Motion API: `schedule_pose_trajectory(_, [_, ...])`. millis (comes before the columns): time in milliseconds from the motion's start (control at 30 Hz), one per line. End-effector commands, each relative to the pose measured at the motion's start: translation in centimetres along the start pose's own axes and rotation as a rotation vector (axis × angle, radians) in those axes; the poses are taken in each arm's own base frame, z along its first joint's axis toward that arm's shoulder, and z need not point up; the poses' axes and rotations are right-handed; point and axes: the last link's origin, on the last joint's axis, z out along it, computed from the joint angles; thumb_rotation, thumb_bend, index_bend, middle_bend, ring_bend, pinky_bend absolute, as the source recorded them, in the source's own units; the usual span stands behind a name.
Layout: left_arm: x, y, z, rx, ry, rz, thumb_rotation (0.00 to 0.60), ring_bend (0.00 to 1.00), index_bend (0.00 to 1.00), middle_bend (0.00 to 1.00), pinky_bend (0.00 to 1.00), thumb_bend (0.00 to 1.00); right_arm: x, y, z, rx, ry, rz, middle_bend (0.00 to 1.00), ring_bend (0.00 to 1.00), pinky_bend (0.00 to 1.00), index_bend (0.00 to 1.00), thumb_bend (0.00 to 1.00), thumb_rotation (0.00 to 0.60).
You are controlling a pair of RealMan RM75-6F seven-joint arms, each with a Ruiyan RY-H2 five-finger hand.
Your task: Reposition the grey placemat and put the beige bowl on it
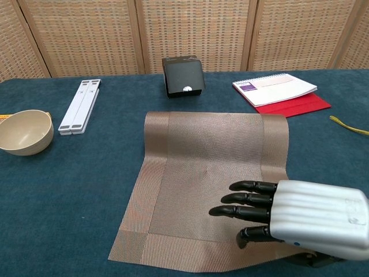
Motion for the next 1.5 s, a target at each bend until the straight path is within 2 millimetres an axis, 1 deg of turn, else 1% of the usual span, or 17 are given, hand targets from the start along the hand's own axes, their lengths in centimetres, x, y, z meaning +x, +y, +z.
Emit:
schedule_pose_trajectory(33, [0.0,0.0,0.0,-0.001,-0.001,0.0,0.6,0.0,0.0,0.0,0.0,0.0,0.0,0.0,-0.1,0.0,0.007,0.003,0.0,0.0,0.0,0.62,0.68,0.6])
schedule_pose_trajectory(100, [-0.1,0.1,0.0,-0.005,-0.004,0.001,0.6,0.0,0.0,0.0,0.0,0.0,-0.1,0.0,-0.6,0.013,0.017,-0.012,0.0,0.0,0.0,0.69,0.68,0.6])
schedule_pose_trajectory(333, [-0.2,0.2,-0.1,-0.008,-0.008,0.003,0.6,0.0,0.0,0.0,0.0,0.0,-0.2,0.3,-3.2,0.049,0.04,-0.059,0.0,0.0,0.0,0.71,0.68,0.6])
schedule_pose_trajectory(500, [-0.4,0.3,-0.1,-0.013,-0.011,0.011,0.6,0.0,0.0,0.0,0.0,0.0,0.0,1.8,-7.1,0.063,0.008,-0.17,0.0,0.0,0.0,0.7,0.67,0.6])
schedule_pose_trajectory(633, [-0.5,0.4,0.0,-0.015,-0.016,0.013,0.6,0.0,0.0,0.0,0.0,0.0,0.3,4.7,-10.5,0.047,-0.068,-0.347,0.0,0.0,0.0,0.7,0.67,0.6])
schedule_pose_trajectory(667, [-0.5,0.4,0.0,-0.015,-0.016,0.013,0.6,0.0,0.0,0.0,0.0,0.0,0.5,6.2,-11.6,0.042,-0.11,-0.433,0.0,0.0,0.0,0.7,0.66,0.6])
schedule_pose_trajectory(767, [-0.5,0.4,0.0,-0.014,-0.015,0.012,0.6,0.0,0.0,0.0,0.0,0.0,0.9,8.3,-12.8,0.04,-0.156,-0.539,0.0,0.0,0.0,0.7,0.64,0.6])
schedule_pose_trajectory(800, [-0.5,0.4,0.0,-0.013,-0.015,0.012,0.6,0.0,0.0,0.0,0.0,0.0,1.2,9.3,-13.2,0.035,-0.177,-0.586,0.0,0.0,0.0,0.7,0.63,0.6])
schedule_pose_trajectory(833, [-0.4,0.4,0.1,-0.012,-0.014,0.012,0.6,0.0,0.0,0.0,0.0,0.0,2.1,12.0,-13.8,0.014,-0.216,-0.69,0.0,0.0,0.0,0.7,0.62,0.6])
schedule_pose_trajectory(900, [-0.4,0.4,0.1,-0.011,-0.015,0.012,0.6,0.0,0.0,0.0,0.0,0.0,3.1,14.5,-13.7,0.008,-0.249,-0.773,0.0,0.0,0.0,0.7,0.6,0.6])
schedule_pose_trajectory(1033, [-0.5,0.3,0.1,-0.009,-0.018,0.016,0.6,0.0,0.0,0.0,0.0,0.0,5.1,18.0,-12.6,-0.003,-0.28,-0.884,0.0,0.0,0.0,0.69,0.56,0.6])
schedule_pose_trajectory(1233, [-0.6,0.2,0.3,-0.002,-0.023,0.018,0.6,0.0,0.0,0.0,0.0,0.0,7.0,21.4,-10.0,0.008,-0.312,-1.044,0.0,0.0,0.0,0.68,0.51,0.6])
schedule_pose_trajectory(1267, [-0.6,0.2,0.3,-0.001,-0.023,0.019,0.6,0.0,0.0,0.0,0.0,0.0,7.2,22.0,-9.6,-0.019,-0.315,-1.072,0.0,0.0,0.0,0.62,0.46,0.6])
schedule_pose_trajectory(1333, [-0.7,0.2,0.3,0.0,-0.024,0.021,0.6,0.0,0.0,0.0,0.0,0.0,7.5,23.0,-9.3,-0.11,-0.316,-1.104,0.0,0.0,0.0,0.35,0.27,0.6])
schedule_pose_trajectory(1367, [-0.7,0.2,0.3,-0.001,-0.027,0.023,0.6,0.0,0.0,0.0,0.0,0.0,7.8,23.4,-9.2,-0.171,-0.304,-1.122,0.0,0.0,0.0,0.16,0.14,0.6])
schedule_pose_trajectory(1400, [-0.8,0.2,0.3,-0.003,-0.03,0.024,0.6,0.0,0.0,0.0,0.0,0.0,8.1,23.5,-9.2,-0.215,-0.288,-1.136,0.0,0.0,0.0,0.04,0.04,0.6])
schedule_pose_trajectory(1500, [-0.9,0.3,0.3,-0.005,-0.035,0.026,0.6,0.0,0.0,0.0,0.0,0.0,8.8,23.7,-9.6,-0.317,-0.239,-1.161,0.0,0.0,0.0,0.0,0.0,0.6])
